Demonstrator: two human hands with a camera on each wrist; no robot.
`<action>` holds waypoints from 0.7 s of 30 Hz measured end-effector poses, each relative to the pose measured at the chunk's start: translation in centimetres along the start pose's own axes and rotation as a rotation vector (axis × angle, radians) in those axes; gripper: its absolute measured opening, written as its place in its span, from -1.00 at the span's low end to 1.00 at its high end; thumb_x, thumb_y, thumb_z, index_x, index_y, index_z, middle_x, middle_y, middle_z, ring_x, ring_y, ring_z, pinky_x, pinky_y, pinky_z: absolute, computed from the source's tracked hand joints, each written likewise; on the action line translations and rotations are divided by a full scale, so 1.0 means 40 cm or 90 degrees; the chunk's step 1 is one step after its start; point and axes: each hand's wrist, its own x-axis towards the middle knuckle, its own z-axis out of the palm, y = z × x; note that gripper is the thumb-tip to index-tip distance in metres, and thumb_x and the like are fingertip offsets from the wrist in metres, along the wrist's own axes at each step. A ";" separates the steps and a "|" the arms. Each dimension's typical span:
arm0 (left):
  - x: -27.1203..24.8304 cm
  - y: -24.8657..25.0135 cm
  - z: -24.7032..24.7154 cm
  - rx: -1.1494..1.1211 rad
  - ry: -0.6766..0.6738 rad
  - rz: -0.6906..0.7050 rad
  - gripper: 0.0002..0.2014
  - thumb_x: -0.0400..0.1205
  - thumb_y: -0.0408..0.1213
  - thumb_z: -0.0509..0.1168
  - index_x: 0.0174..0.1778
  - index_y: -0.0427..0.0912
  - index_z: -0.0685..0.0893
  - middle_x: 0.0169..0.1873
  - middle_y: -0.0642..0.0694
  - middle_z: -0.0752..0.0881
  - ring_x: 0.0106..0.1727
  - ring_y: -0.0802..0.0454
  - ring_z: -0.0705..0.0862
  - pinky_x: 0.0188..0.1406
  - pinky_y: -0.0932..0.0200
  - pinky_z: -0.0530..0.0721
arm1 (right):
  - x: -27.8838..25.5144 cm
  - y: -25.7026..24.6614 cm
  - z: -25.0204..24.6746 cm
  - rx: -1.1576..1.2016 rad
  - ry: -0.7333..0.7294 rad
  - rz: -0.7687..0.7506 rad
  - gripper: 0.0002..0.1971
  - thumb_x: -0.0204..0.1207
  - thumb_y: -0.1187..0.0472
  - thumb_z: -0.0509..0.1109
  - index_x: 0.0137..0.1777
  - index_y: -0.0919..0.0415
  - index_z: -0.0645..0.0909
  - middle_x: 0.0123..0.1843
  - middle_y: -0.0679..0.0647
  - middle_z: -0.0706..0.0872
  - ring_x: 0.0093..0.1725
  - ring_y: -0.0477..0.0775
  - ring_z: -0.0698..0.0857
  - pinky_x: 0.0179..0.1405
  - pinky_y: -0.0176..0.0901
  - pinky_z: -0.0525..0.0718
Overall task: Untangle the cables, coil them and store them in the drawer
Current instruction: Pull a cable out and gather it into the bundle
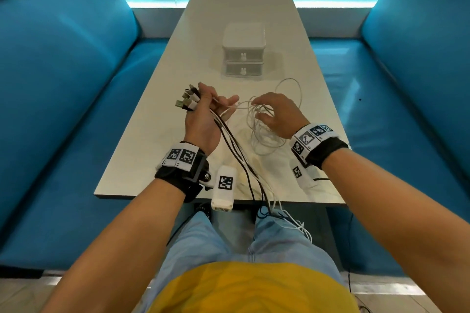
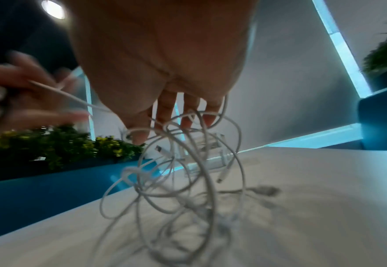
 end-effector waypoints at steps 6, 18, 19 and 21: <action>0.003 0.052 -0.017 -0.080 0.028 0.015 -0.62 0.74 0.05 0.09 -0.32 -0.09 0.45 -0.63 0.05 0.24 -0.63 0.14 0.24 -0.48 0.21 0.64 | 0.030 0.039 -0.027 -0.099 0.018 0.077 -0.79 0.52 0.05 0.43 0.13 -0.08 0.74 0.25 -0.05 0.70 0.32 0.03 0.60 0.24 -0.12 0.43; 0.007 0.006 -0.005 0.244 -0.016 -0.046 -0.83 0.59 -0.38 0.40 -0.26 -0.11 0.56 -0.56 0.04 0.44 -0.67 0.21 0.18 -0.74 0.35 0.13 | 0.033 -0.025 -0.054 -0.008 0.132 -0.012 -0.87 0.43 0.14 0.52 -0.04 0.08 0.78 -0.13 0.07 0.75 -0.01 0.17 0.65 0.05 0.09 0.58; 0.004 -0.002 0.005 0.296 -0.027 -0.049 -0.84 0.57 -0.36 0.43 -0.26 -0.13 0.57 -0.49 -0.02 0.50 -0.66 0.20 0.18 -0.72 0.34 0.13 | 0.031 -0.033 -0.052 -0.012 0.142 -0.030 -0.89 0.43 0.16 0.51 -0.06 0.10 0.78 -0.16 0.07 0.74 -0.02 0.18 0.64 0.04 0.08 0.57; -0.001 -0.014 0.024 0.368 -0.044 -0.049 -0.83 0.52 -0.26 0.50 -0.23 -0.15 0.60 -0.39 -0.10 0.56 -0.66 0.19 0.19 -0.69 0.33 0.15 | 0.026 -0.044 -0.051 -0.013 0.158 -0.052 -0.90 0.42 0.19 0.50 -0.08 0.12 0.78 -0.18 0.07 0.74 -0.04 0.18 0.63 0.02 0.08 0.56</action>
